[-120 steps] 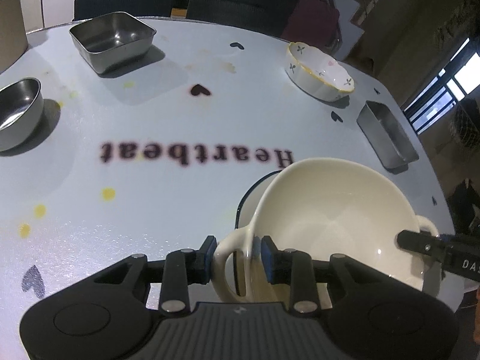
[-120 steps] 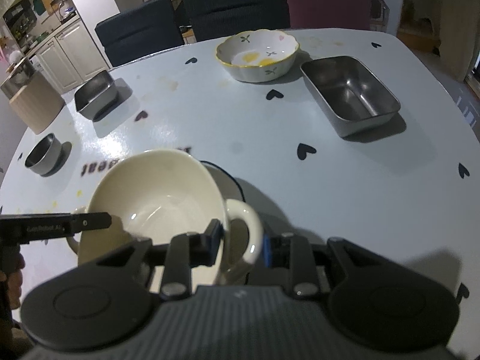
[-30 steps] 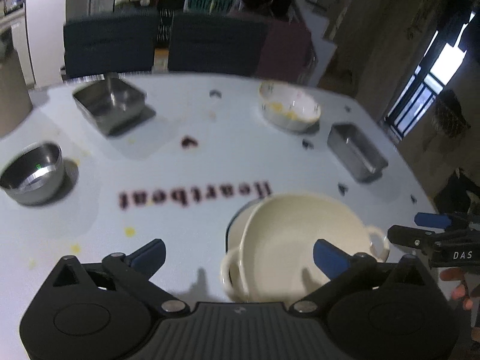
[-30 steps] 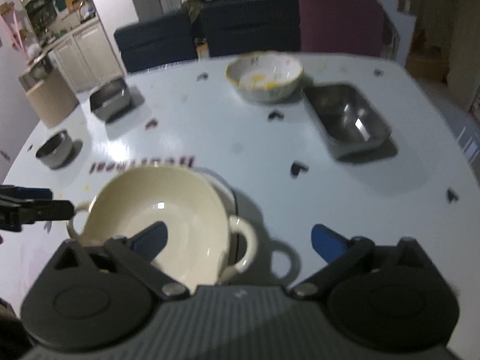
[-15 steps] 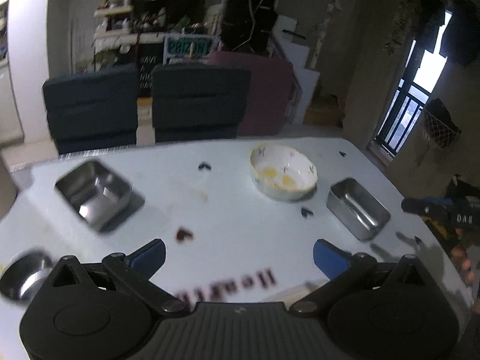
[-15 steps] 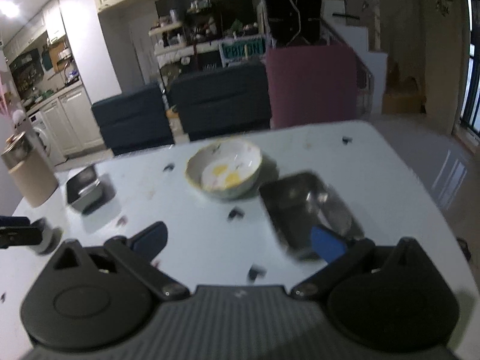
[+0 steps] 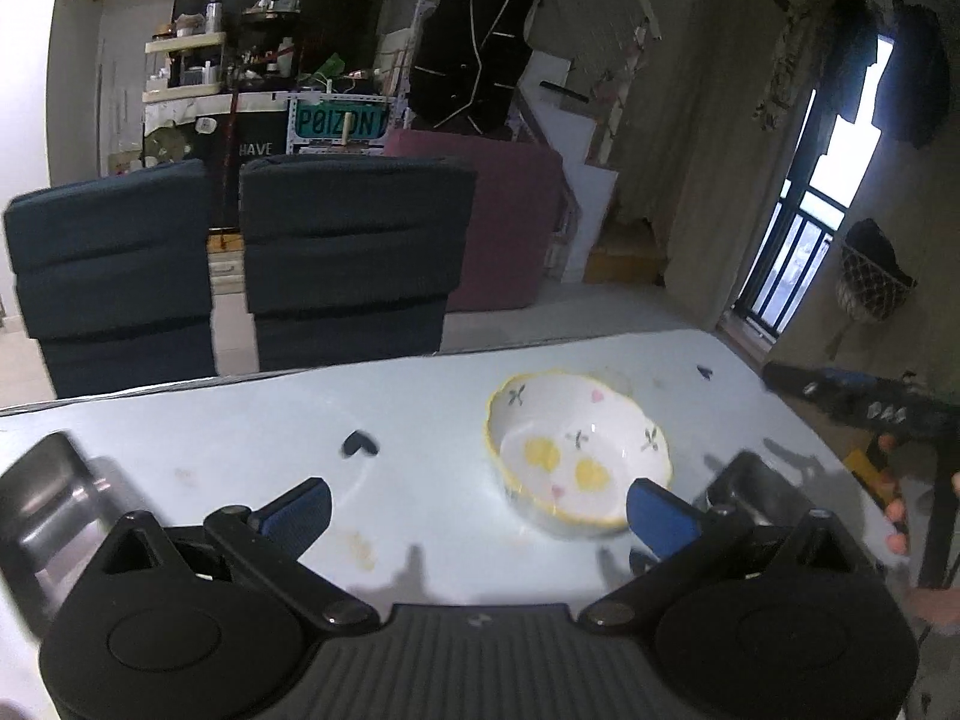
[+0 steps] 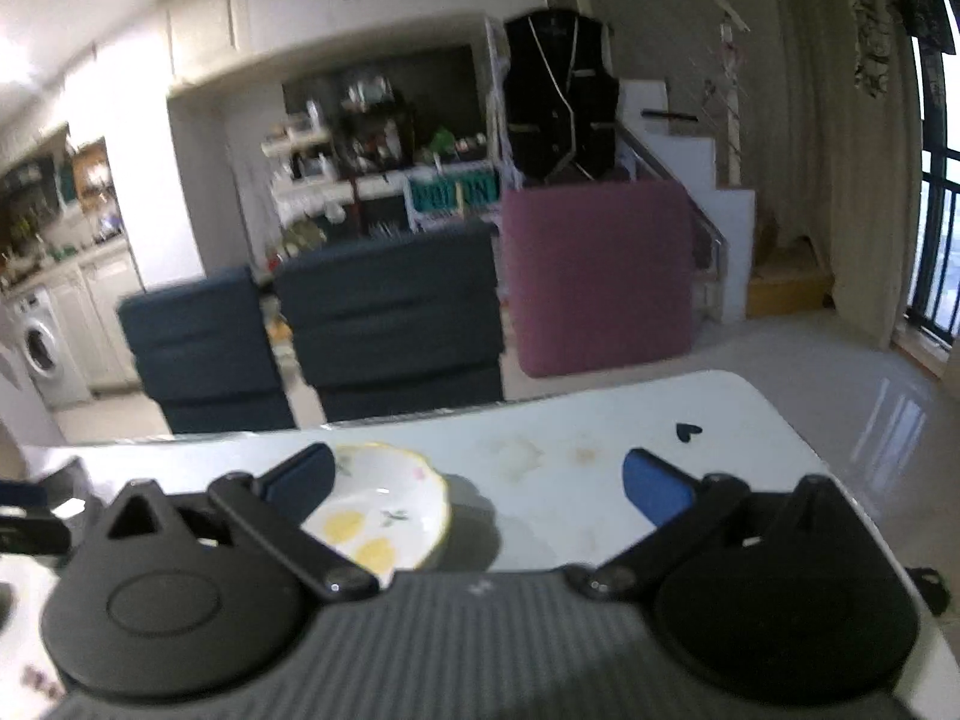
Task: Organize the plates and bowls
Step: 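Move both grippers to the yellow-rimmed floral lemon bowl, then close both grippers on the floral bowl rim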
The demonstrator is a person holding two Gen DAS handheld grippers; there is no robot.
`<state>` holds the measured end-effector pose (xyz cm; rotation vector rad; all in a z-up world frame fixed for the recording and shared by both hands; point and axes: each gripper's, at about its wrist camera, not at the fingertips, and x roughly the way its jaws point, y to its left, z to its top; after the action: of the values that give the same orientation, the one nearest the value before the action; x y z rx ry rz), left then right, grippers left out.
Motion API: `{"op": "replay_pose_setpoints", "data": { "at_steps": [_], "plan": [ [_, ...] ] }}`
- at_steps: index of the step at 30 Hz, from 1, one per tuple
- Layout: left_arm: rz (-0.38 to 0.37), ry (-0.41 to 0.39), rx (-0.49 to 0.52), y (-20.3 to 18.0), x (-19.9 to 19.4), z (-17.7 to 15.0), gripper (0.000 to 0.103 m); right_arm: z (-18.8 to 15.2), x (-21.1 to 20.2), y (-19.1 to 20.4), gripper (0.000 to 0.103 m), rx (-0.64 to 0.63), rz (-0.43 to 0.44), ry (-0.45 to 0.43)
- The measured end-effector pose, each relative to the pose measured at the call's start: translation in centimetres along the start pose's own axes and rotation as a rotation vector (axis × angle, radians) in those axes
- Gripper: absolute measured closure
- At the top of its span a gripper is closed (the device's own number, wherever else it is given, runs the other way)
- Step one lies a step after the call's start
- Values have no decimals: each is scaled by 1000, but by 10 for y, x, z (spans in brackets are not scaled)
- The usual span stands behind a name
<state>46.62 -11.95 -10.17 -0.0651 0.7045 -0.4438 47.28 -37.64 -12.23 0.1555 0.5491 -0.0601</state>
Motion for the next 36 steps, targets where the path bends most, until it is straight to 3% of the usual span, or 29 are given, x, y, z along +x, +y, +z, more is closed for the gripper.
{"op": "replay_pose_setpoints", "data": {
  "at_steps": [4,6,10,12,14,16,23,28,32,36],
  "plan": [
    [-43,1,-42,-1,34,7,4,7,39,5,0,-76,-11,36],
    [-60,19,-56,-1,48,8,17,9,55,10,0,-107,-4,62],
    [-84,63,-89,1,75,10,27,11,86,10,1,-82,53,149],
    [-98,84,-110,3,84,9,33,11,101,11,11,-67,63,186],
    [-114,101,-131,7,91,6,41,9,112,12,36,-50,67,233],
    [-127,116,-145,11,95,3,50,8,123,12,46,-12,68,284],
    [-148,140,-171,20,112,0,56,-8,143,26,89,-37,130,400],
    [-139,150,-186,21,124,0,66,-12,139,39,90,-80,123,421],
    [-103,183,-205,21,132,1,80,-13,133,50,89,-137,141,437],
    [-84,189,-206,20,137,2,78,-12,141,50,89,-132,142,450]
  ]
}}
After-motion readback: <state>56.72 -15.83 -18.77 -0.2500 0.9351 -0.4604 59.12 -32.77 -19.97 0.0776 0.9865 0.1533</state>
